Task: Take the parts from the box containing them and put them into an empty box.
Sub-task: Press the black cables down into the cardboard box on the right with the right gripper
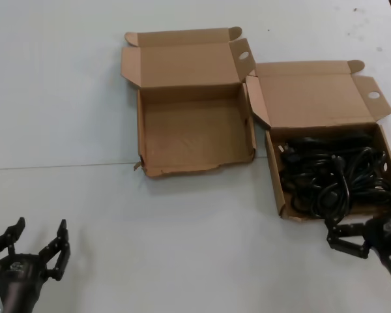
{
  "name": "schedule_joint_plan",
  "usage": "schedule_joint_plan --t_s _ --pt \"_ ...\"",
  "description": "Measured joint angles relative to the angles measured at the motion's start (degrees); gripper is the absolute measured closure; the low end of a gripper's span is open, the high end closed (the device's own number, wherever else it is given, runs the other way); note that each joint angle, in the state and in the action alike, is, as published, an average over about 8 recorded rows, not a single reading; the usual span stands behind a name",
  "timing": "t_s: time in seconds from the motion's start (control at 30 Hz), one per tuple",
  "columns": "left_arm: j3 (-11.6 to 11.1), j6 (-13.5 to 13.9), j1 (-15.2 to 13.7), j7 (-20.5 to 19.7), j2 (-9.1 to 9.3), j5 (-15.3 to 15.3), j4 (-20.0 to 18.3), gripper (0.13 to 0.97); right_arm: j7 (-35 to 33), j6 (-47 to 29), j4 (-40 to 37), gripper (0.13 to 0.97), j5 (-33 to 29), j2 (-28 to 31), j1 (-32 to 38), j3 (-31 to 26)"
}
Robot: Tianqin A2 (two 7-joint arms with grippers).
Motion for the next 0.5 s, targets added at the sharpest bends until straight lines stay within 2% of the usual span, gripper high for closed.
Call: schedule_joint_plan --t_s 0.17,0.3,0.5 --pt "0.00 0.00 0.00 0.00 0.00 0.00 0.00 0.626 0.00 5.52 2.24 0.129 8.60 9.95 2.96 -9.64" --pt "0.00 0.00 0.00 0.00 0.00 0.00 0.00 0.626 0.00 9.61 3.82 0.129 16.69 18.06 7.15 -18.99" --pt "0.00 0.00 0.00 0.00 0.00 0.00 0.00 0.755 0.00 13.58 6.35 0.129 28.44 28.25 16.86 -33.86"
